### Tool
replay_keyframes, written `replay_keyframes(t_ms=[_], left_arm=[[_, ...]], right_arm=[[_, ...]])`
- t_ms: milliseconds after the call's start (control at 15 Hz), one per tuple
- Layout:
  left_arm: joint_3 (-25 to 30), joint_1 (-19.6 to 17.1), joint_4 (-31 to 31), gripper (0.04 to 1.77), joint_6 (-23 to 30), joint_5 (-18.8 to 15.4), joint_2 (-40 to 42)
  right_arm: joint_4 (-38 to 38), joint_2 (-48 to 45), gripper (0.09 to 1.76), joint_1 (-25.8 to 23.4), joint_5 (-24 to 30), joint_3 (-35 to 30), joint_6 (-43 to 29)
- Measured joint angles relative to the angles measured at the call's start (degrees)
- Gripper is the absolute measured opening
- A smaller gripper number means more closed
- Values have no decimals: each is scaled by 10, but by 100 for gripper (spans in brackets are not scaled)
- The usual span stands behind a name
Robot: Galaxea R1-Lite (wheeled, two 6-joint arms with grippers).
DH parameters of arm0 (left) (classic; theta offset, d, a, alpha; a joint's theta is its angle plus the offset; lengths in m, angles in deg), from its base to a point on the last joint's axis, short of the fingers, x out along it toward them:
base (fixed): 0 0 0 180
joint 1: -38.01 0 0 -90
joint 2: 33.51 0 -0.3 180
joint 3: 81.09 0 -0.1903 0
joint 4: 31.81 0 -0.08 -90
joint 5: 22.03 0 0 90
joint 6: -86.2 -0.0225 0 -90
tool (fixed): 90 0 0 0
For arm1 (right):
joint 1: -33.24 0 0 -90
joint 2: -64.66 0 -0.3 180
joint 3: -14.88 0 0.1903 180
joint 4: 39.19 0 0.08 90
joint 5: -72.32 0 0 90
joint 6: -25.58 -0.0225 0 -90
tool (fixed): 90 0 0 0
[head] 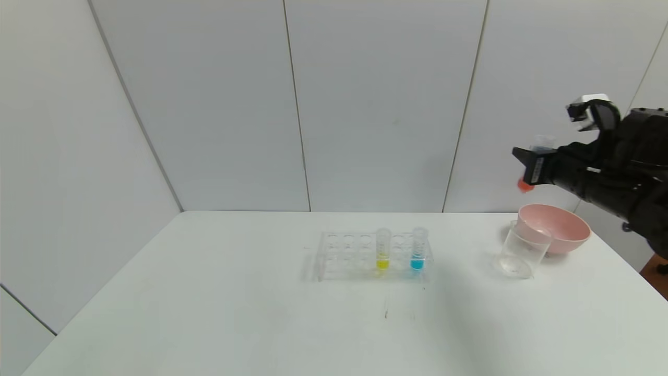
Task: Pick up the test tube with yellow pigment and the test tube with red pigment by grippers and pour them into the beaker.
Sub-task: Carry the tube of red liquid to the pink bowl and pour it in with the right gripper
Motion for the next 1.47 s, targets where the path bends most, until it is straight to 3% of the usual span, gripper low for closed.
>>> replay_keyframes(t_ms=[200,267,400,867,1467], left_arm=[[0,0,0,176,0,0,0],[0,0,0,176,0,0,0],[0,0,0,176,0,0,0],[0,0,0,176,0,0,0],[0,0,0,176,0,0,0]], right_arm=[[0,-23,58,-127,151,-40,59],[-1,-25,58,-167,214,-46,100],[-1,-20,58,-219,286,-50,195],[-25,31,58,-241,301,-54,461],[-77,92,58,-195,249,-39,694]])
